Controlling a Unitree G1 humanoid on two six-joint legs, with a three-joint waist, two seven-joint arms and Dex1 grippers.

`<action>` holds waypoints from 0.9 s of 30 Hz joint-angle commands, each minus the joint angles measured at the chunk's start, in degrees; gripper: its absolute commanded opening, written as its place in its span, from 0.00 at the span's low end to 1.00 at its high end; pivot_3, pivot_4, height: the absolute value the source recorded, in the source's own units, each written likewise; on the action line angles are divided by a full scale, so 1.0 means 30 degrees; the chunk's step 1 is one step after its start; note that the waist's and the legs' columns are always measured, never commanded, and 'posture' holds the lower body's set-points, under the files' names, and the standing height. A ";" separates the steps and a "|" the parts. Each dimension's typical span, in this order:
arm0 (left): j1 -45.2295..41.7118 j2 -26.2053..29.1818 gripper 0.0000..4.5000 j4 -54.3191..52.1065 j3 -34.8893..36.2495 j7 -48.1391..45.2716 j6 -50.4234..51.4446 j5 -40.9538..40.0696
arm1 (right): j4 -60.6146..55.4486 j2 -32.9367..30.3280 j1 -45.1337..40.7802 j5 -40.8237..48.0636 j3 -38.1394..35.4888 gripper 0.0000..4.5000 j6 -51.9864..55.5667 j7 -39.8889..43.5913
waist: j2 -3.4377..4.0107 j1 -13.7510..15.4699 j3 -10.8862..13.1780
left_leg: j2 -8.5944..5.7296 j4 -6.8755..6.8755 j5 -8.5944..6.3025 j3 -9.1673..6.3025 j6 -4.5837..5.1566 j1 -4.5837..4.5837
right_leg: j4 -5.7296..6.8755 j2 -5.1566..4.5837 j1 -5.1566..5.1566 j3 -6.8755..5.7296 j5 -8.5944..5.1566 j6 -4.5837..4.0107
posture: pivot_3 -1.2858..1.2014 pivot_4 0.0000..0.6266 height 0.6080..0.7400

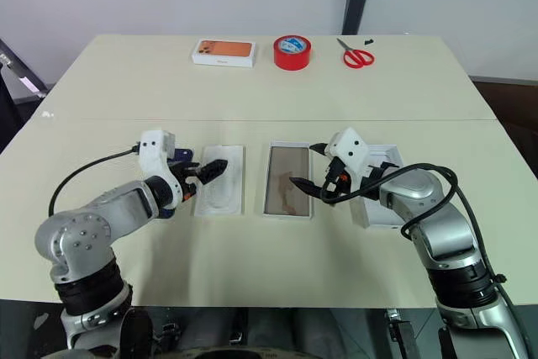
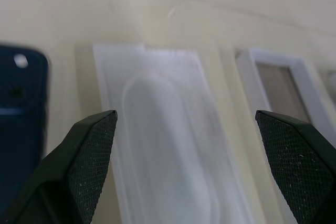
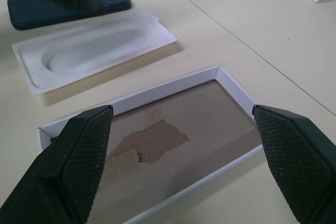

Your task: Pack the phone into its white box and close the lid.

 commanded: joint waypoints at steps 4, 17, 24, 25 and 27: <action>-0.0590 -0.0480 0.98 -0.0400 0.1055 0.0676 0.2124 0.0440 | -0.0458 0.0103 -0.0147 0.0163 0.0060 0.99 -0.0396 0.0066 | -0.0002 0.0024 0.0000 | 0.0000 0.0002 0.0000 -0.0001 -0.0001 -0.0001 | 0.0001 0.0001 0.0000 -0.0001 0.0000 0.0000 | 0.52 0.24 0.95; -0.0728 -0.1831 0.80 0.1914 0.1588 0.3113 0.3135 -0.1079 | -0.1062 0.0055 -0.0078 0.0461 0.0093 1.00 -0.0300 0.0167 | -0.0006 0.0056 -0.0003 | -0.0003 0.0002 0.0001 -0.0002 -0.0002 0.0001 | 0.0001 -0.0005 0.0001 0.0000 0.0000 0.0000 | 0.52 0.24 0.95; -0.0833 -0.1881 0.01 0.2650 0.1989 0.5160 0.3135 -0.3466 | -0.1648 -0.0715 0.0170 0.1316 0.0087 1.00 0.0222 0.1313 | -0.0013 0.0042 -0.0002 | -0.0003 0.0003 0.0000 -0.0002 -0.0002 -0.0001 | 0.0000 -0.0005 0.0001 -0.0001 0.0000 0.0001 | 0.52 0.24 0.95; -0.0907 -0.1857 0.01 0.2699 0.2061 0.5440 0.3135 -0.3720 | -0.1790 -0.0884 0.0297 0.1574 0.0111 1.00 0.0360 0.1638 | -0.0013 0.0059 -0.0002 | -0.0003 0.0003 0.0001 -0.0003 -0.0002 -0.0001 | 0.0000 -0.0004 0.0001 -0.0001 0.0000 0.0001 | 0.52 0.24 0.95; -0.1171 -0.1792 0.01 0.2764 0.2301 0.5914 0.3135 -0.4206 | -0.2002 -0.1140 0.0517 0.1908 0.0156 1.00 0.0485 0.2081 | -0.0014 0.0042 -0.0001 | -0.0003 0.0003 0.0001 -0.0004 -0.0002 0.0000 | 0.0000 -0.0004 0.0001 -0.0001 0.0000 0.0001 | 0.52 0.24 0.95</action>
